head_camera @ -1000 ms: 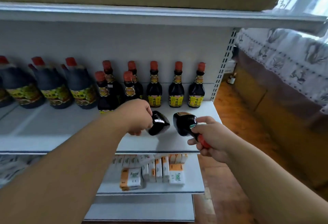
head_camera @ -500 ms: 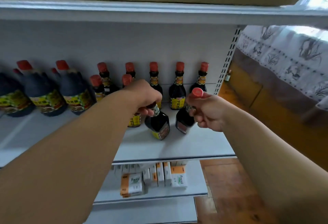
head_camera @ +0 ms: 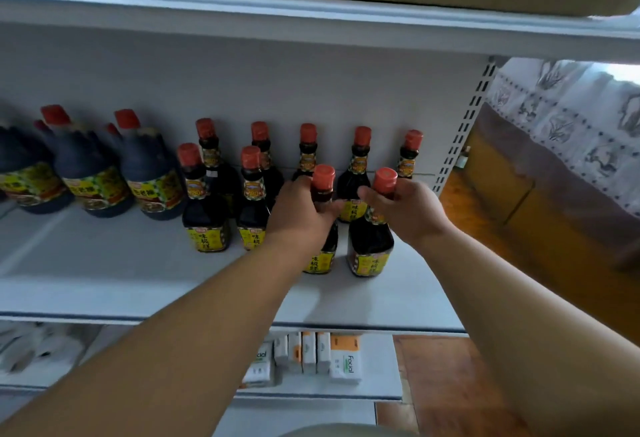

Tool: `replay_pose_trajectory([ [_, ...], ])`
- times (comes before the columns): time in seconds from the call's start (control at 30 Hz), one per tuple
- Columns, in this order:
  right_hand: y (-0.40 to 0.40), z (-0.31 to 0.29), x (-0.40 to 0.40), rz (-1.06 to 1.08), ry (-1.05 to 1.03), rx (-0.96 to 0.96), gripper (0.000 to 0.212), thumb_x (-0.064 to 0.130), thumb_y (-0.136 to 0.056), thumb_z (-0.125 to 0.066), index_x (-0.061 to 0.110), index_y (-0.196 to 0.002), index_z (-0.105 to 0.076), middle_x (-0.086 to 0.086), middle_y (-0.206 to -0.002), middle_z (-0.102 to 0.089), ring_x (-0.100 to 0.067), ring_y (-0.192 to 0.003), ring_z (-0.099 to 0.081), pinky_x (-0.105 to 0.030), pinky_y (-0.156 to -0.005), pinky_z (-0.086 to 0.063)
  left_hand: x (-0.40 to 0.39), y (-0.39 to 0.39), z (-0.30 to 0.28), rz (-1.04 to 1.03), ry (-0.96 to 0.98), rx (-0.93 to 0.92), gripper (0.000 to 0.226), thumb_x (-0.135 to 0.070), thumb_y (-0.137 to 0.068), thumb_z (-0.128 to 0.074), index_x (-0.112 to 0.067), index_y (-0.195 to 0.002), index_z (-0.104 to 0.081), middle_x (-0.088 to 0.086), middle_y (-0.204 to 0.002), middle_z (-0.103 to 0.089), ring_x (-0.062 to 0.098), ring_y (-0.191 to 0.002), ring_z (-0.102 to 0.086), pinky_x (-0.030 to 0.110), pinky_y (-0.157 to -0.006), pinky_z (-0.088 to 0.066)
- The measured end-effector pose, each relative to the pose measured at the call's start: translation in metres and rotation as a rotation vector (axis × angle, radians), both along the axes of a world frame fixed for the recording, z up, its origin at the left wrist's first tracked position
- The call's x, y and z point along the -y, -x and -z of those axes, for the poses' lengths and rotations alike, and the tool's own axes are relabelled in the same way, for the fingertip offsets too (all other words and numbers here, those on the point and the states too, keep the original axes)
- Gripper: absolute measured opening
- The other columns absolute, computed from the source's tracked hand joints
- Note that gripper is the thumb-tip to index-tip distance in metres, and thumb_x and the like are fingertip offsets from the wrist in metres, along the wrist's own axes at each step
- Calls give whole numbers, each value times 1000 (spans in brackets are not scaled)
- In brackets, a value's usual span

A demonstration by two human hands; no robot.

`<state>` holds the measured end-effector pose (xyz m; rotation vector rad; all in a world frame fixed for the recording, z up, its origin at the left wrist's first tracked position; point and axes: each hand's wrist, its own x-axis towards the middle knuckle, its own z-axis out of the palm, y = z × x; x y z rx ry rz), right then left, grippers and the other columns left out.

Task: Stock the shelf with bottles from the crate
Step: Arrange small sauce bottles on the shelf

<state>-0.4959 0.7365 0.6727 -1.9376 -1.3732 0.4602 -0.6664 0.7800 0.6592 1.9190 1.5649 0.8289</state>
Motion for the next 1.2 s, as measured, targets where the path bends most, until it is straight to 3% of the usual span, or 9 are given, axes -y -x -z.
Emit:
replay_pose_trajectory([
  [0.17, -4, 64, 8, -101, 68, 2, 66, 61, -60, -76, 35, -113, -48, 7, -108, -59, -17, -100, -59, -39, -83, -53, 30, 10, 78, -151, 8, 11, 89, -42, -70, -80, -15, -143, -38, 11, -134, -43, 34, -118, -51, 40, -93, -48],
  [0.3, -9, 82, 5, -137, 35, -75, 67, 47, -62, -85, 34, -112, -44, 7, -109, -59, -16, -98, -59, -32, -76, -50, 25, 5, 94, -199, 94, 28, 110, -55, -60, -82, -14, -147, -30, 11, -139, -44, 34, -126, -46, 43, -101, -44],
  [0.43, -6, 87, -10, -59, -4, -81, 75, 54, -56, -86, 32, -115, -45, 7, -113, -57, -16, -101, -57, -32, -78, -48, 22, -7, 97, -209, 29, 72, 97, -64, -60, -79, -26, -137, -35, 2, -135, -49, 27, -121, -51, 38, -95, -48],
  [0.57, -3, 102, -11, 17, -47, -126, 88, 51, -55, -88, 24, -126, -44, 4, -117, -54, -17, -108, -54, -36, -88, -50, 19, -13, 107, -265, 24, 264, 84, -46, -67, -82, -34, -137, -37, -4, -129, -56, 19, -114, -57, 34, -91, -50],
  [0.73, 8, 115, -9, 111, -65, -182, 80, 46, -59, -88, 28, -124, -43, 7, -115, -56, -16, -107, -57, -38, -89, -51, 16, -18, 115, -311, 18, 337, 84, -39, -69, -82, -26, -140, -38, -1, -132, -54, 21, -119, -54, 37, -97, -48],
  [1.0, 37, 122, -14, 276, -104, -264, 64, 39, -61, -88, 27, -105, -44, 4, -102, -57, -18, -94, -58, -33, -79, -48, 5, -18, 114, -410, 89, 302, 85, -33, -74, -79, -23, -145, -35, 2, -140, -49, 28, -127, -50, 43, -101, -47],
  [1.2, 44, 134, -15, 315, -85, -124, 62, 36, -69, -84, 15, -116, -50, -4, -111, -52, -25, -107, -52, -37, -88, -45, 3, -19, 114, -404, 111, 198, 88, -37, -74, -78, -14, -145, -31, 9, -142, -44, 33, -131, -43, 44, -104, -43],
])
